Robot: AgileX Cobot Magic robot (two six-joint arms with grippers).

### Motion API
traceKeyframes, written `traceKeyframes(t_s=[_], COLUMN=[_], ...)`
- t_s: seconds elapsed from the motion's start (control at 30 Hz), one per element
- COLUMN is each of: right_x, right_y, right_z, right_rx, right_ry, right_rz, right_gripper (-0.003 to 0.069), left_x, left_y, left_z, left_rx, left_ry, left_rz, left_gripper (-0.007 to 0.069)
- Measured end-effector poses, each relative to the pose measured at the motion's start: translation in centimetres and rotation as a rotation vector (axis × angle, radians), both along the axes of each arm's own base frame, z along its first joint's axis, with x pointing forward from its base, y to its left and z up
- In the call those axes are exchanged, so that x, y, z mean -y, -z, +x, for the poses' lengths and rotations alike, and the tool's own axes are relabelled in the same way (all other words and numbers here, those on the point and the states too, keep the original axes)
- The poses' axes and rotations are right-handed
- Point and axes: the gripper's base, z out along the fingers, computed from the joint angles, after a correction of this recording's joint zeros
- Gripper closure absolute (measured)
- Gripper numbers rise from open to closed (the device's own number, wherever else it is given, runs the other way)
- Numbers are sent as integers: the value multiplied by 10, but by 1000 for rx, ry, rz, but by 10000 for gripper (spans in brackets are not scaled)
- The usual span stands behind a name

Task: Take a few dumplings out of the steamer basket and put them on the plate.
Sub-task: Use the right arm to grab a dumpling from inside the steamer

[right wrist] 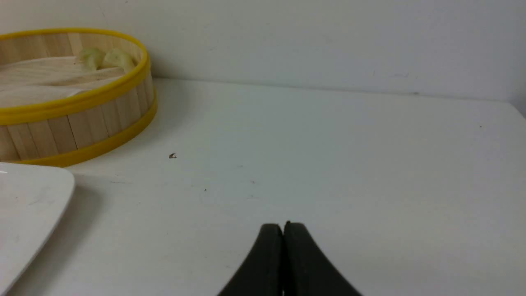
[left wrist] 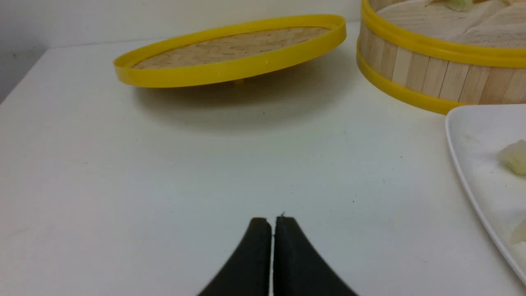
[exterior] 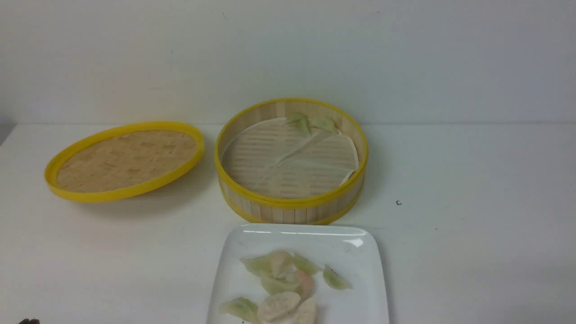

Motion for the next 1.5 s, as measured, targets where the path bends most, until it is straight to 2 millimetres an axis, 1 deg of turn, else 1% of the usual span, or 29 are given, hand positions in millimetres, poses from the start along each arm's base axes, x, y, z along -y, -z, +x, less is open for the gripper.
traceKeyframes(t_s=[0.73,0.83,0.87,0.9,0.93,0.97,1.0,1.03,1.07,1.1,1.3,1.4,1.43,1.5], right_x=[0,-1,-2,-3,-3,-3,-2,-1,-1,1,6,5,0,-6], right_y=[0,0,-3,-7,-11,-12,-19,-23,-24,-26,-35,-45,-68,-94], right_z=[0,0,1,2,2,2,2,2,2,2,0,-1,-5,-4], right_rx=[0,12,49,94,128,137,205,239,251,276,381,392,356,286], right_ry=[0,0,0,5,8,9,20,28,30,38,60,43,-14,-61], right_rz=[-1,31,108,243,323,343,506,594,612,681,772,799,742,662], right_gripper=[672,672,672,672,672,672,672,672,672,672,672,672,672,672], left_x=[0,0,0,0,0,0,0,0,0,0,0,0,0,0], left_y=[0,0,0,0,0,0,0,0,0,0,0,0,0,0], left_z=[0,0,0,0,0,0,0,0,0,0,0,0,0,0], left_rx=[0,0,0,0,0,0,0,0,0,0,-1,-1,-1,-1], left_ry=[0,0,0,0,0,0,0,0,0,0,0,0,0,0], left_rz=[0,0,0,0,0,0,0,0,0,0,0,0,0,0], left_gripper=[631,631,631,631,631,631,631,631,631,631,631,631,631,631])
